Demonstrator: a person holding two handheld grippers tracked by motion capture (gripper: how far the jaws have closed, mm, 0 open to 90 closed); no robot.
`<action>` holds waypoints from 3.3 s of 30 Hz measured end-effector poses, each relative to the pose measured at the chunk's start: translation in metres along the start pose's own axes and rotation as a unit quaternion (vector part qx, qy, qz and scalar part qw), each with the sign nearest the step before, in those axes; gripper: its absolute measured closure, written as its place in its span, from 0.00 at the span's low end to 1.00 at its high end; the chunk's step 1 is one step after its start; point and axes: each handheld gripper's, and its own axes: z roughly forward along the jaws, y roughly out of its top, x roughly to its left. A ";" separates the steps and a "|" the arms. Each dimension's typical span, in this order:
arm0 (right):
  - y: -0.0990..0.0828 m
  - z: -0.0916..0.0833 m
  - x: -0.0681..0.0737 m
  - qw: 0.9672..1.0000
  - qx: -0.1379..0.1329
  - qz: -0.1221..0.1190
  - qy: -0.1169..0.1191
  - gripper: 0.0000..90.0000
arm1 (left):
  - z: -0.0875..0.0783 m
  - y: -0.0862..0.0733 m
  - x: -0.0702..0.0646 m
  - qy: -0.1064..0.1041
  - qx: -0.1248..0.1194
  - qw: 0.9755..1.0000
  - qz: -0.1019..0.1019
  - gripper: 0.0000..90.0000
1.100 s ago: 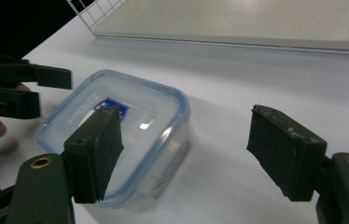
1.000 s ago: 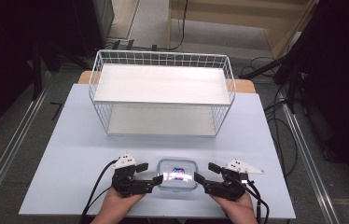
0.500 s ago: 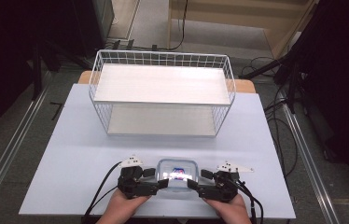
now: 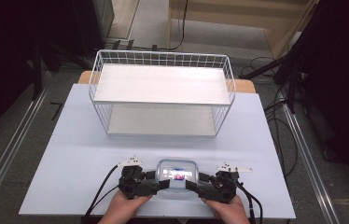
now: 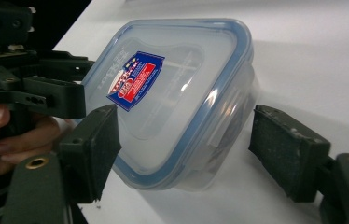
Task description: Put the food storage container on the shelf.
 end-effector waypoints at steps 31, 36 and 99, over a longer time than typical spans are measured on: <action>-0.004 -0.016 -0.002 0.999 -0.006 0.017 0.030 0.55 | -0.015 -0.002 -0.006 -0.013 -0.008 1.000 0.014 0.57; -0.004 -0.017 0.001 1.000 -0.009 0.007 0.023 0.56 | -0.017 -0.003 -0.009 -0.007 -0.011 0.999 0.030 0.59; 0.043 -0.042 0.070 0.951 -0.214 -0.220 -0.023 0.54 | -0.069 0.033 -0.056 0.059 -0.225 0.944 0.236 0.56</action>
